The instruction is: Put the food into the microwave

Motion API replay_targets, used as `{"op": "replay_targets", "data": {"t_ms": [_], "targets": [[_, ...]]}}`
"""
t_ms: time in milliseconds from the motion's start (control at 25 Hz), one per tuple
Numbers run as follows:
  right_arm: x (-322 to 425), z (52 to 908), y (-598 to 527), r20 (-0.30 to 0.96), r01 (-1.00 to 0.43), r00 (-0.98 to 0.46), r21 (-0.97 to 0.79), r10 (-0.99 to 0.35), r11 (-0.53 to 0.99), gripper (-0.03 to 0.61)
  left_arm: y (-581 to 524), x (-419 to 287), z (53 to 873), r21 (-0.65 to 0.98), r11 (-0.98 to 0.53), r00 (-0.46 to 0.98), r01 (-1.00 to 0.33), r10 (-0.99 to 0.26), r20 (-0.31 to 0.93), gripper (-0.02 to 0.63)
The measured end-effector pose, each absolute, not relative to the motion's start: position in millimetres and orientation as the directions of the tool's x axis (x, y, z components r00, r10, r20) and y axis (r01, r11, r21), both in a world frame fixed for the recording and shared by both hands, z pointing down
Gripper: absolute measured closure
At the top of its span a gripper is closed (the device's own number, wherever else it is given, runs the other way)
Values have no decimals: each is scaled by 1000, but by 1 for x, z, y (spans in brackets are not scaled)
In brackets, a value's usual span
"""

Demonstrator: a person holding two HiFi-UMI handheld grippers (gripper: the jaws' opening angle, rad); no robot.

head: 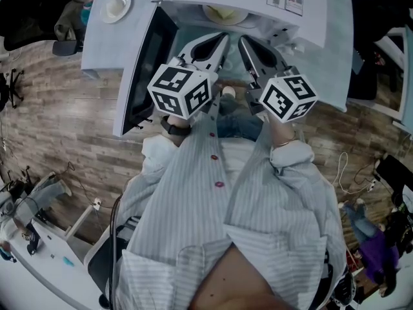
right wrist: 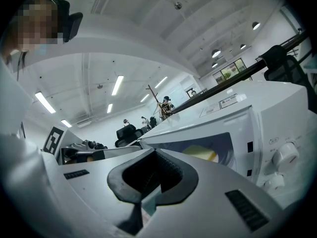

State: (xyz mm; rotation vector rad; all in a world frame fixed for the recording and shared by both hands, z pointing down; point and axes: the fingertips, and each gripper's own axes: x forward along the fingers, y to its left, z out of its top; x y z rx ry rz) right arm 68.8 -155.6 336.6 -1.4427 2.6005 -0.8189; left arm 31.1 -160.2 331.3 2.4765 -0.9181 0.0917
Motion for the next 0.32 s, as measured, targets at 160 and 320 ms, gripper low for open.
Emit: {"op": "replay_targets", "data": {"t_ms": [160,320], "targets": [[68,339,-155,206,-771,-566,-475,-799,424,546,-159,34,332,427,-653,774,-625,-591,228,604],[69,339,-154,207,-771,-567,-475,-797,425,546,-159,34,332,428,-652,772,-627,-592,230,604]]}}
